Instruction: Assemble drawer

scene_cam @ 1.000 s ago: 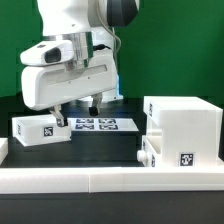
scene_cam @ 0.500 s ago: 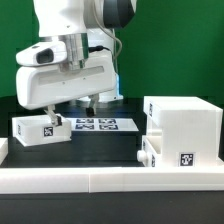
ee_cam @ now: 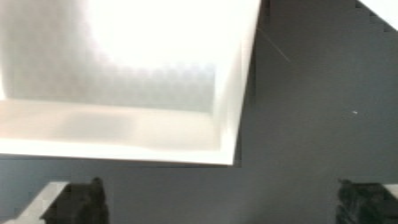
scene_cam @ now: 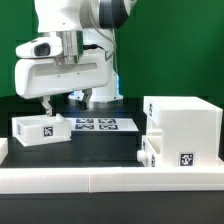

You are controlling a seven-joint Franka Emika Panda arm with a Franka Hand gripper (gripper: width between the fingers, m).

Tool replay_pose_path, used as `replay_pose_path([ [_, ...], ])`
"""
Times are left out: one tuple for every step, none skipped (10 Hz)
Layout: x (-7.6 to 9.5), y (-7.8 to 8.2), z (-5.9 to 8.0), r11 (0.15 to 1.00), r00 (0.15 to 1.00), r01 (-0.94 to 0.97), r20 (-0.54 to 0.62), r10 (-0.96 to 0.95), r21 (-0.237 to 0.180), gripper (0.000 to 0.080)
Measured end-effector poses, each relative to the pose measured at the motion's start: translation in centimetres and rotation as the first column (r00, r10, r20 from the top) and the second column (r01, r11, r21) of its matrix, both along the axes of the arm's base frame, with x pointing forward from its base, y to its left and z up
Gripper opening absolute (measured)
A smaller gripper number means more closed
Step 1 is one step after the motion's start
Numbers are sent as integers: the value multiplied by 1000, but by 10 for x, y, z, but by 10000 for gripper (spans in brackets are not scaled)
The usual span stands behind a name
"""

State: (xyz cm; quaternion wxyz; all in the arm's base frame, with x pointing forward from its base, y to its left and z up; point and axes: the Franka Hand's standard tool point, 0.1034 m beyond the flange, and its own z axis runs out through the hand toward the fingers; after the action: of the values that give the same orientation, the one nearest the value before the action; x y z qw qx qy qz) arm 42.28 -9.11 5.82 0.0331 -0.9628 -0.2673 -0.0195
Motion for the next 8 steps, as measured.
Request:
replay_pose_path([
  [0, 0, 0, 1000, 1000, -2, 0, 2, 0, 649],
  [0, 1, 0, 1000, 1000, -2, -1, 2, 0, 649],
  [0, 1, -1, 1000, 1000, -2, -1, 2, 1, 649],
  [0, 0, -1, 1000, 1000, -3, -1, 3, 0, 649],
  [-5, -7, 0, 1000, 1000, -3, 7, 3, -8, 649],
  [-16, -13, -2, 1000, 1000, 15, 24, -14, -23, 649],
  [-26, -11, -6, 999, 999, 26, 25, -25, -26, 649],
  [-33, -13, -12, 999, 999, 24, 39, -23, -33, 649],
])
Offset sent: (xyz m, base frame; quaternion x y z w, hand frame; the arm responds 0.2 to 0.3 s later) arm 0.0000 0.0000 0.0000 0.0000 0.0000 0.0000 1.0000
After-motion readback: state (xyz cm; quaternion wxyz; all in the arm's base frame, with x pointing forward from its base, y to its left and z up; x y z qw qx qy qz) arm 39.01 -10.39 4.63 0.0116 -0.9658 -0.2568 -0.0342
